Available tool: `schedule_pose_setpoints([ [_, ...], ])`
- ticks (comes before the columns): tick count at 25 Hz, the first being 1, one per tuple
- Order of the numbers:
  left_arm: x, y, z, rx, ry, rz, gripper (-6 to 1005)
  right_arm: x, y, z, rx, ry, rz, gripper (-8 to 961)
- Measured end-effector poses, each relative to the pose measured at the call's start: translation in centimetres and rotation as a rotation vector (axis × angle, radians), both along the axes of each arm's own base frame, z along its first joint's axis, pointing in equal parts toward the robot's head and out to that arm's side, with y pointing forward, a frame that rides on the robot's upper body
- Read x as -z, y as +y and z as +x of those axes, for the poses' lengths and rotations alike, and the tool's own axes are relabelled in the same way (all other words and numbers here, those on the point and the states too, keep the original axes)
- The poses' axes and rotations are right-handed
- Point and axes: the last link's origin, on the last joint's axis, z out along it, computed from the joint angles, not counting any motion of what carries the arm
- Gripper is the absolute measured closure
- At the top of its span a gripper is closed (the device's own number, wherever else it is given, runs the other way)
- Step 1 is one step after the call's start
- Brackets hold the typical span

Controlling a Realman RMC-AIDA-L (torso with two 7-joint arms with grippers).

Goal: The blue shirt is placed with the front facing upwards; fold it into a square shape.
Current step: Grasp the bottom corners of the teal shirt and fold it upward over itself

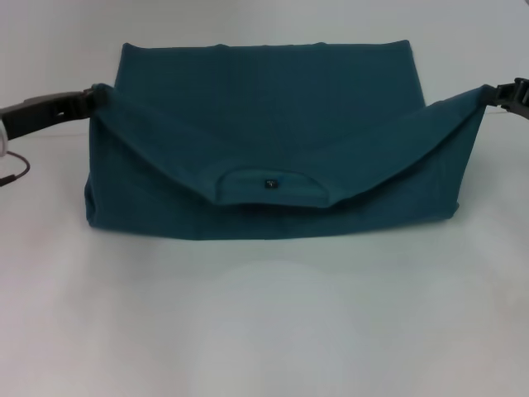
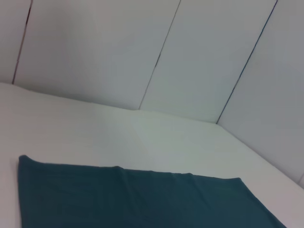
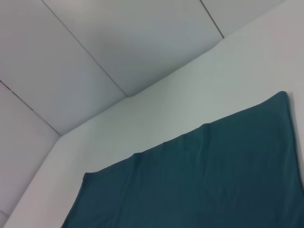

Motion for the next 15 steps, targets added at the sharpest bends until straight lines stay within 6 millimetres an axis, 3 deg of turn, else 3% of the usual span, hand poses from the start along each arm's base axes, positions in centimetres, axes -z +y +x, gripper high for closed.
schedule_pose_setpoints([
  [15, 1.1, 1.7, 0.8, -0.007, 0.081, 0.057, 974, 0.7, 1.6, -0.4, 0.013, -0.052, 0.035, 927],
])
